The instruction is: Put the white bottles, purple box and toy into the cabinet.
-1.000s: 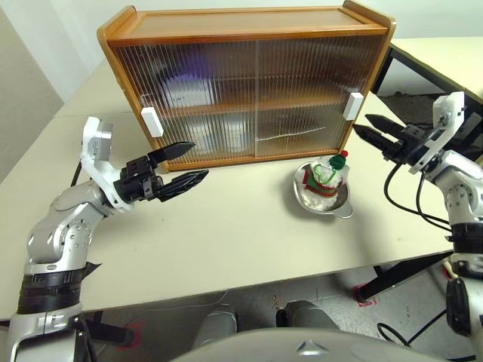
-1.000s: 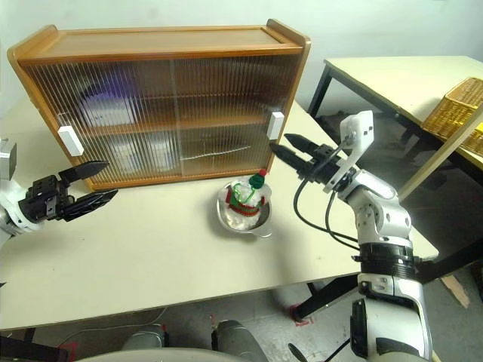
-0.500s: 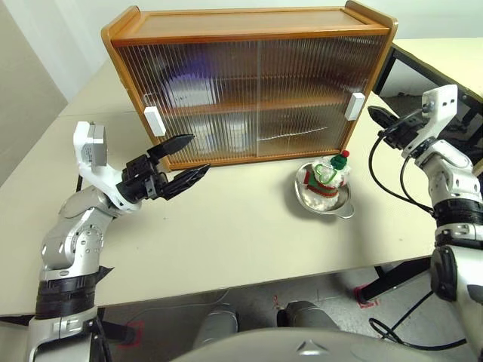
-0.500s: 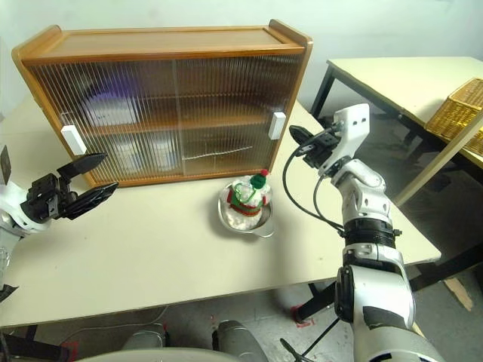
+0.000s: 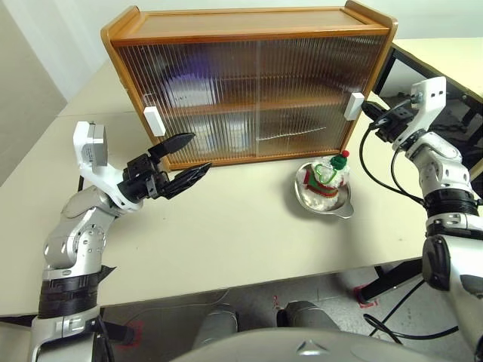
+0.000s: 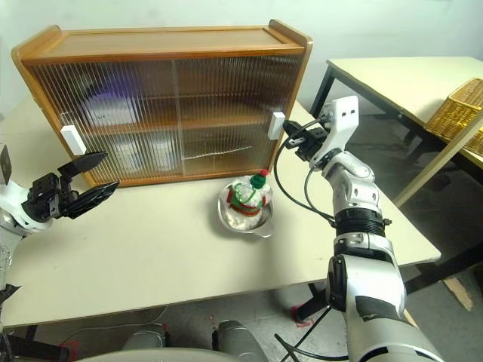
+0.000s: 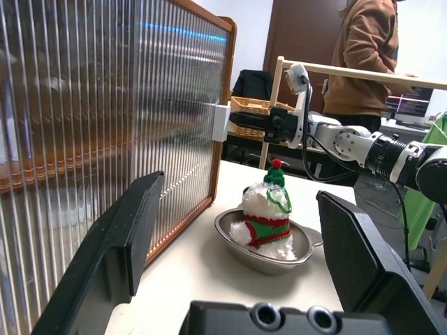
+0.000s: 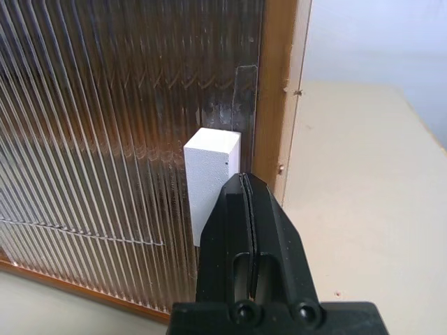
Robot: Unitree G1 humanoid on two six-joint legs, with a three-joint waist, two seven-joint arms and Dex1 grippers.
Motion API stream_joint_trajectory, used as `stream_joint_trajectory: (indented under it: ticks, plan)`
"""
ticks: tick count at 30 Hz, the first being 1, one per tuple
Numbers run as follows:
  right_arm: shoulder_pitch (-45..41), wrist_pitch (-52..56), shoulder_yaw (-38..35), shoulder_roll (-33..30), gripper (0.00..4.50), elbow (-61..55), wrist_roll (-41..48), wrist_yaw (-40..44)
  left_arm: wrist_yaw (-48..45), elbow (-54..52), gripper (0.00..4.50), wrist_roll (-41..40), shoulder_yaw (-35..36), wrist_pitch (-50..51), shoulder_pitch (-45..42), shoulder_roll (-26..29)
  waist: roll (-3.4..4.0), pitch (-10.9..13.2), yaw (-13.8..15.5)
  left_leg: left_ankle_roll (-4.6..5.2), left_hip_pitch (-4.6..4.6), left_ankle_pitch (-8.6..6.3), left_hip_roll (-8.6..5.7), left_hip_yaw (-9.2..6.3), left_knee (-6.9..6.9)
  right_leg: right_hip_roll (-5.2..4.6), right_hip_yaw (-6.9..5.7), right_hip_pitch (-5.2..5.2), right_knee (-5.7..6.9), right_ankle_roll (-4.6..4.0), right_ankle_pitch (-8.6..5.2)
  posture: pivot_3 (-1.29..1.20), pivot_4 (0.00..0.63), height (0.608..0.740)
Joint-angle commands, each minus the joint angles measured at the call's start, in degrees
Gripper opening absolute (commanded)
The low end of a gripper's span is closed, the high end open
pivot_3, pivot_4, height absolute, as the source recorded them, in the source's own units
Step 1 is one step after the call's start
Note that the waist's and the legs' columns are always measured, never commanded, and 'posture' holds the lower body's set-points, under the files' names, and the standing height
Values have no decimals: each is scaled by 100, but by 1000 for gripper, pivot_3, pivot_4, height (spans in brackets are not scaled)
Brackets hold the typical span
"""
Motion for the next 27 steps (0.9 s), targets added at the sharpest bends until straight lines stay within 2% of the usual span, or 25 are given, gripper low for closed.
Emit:
stream_joint_trajectory:
  ticks: [1, 4, 15, 27]
  plan:
    - [-78, 537, 184, 111, 53, -519, -3, -27, 20, -17, 4500, 26, -74, -57, -27, -54, 1, 1, -8, 0, 1, 0, 2, 0, 0, 2, 0, 0, 0, -2, 1, -32, 0, 740]
    - [7, 1478, 389, 237, 53, -1216, 35, -162, 14, -18, 4500, 27, -82, -63, -17, -74, 1, 1, -16, 0, 2, 0, 7, 2, -2, 9, 0, -1, 0, -4, 2, -32, 0, 740]
    - [245, 2844, 706, 785, 53, -2592, 145, -516, 56, -102, 4500, 11, -96, -57, 25, -106, 1, 0, -2, -1, 4, 0, 19, -2, -4, 22, -4, -6, 1, -13, 1, -23, 0, 740]
    - [115, 2972, 936, 1294, 53, -2509, 100, -657, 109, -153, 4500, 2, -90, -61, 45, -152, 1, 0, 22, -1, 3, 0, 20, -2, -5, 26, -4, -17, 15, -21, -1, -7, 0, 740]
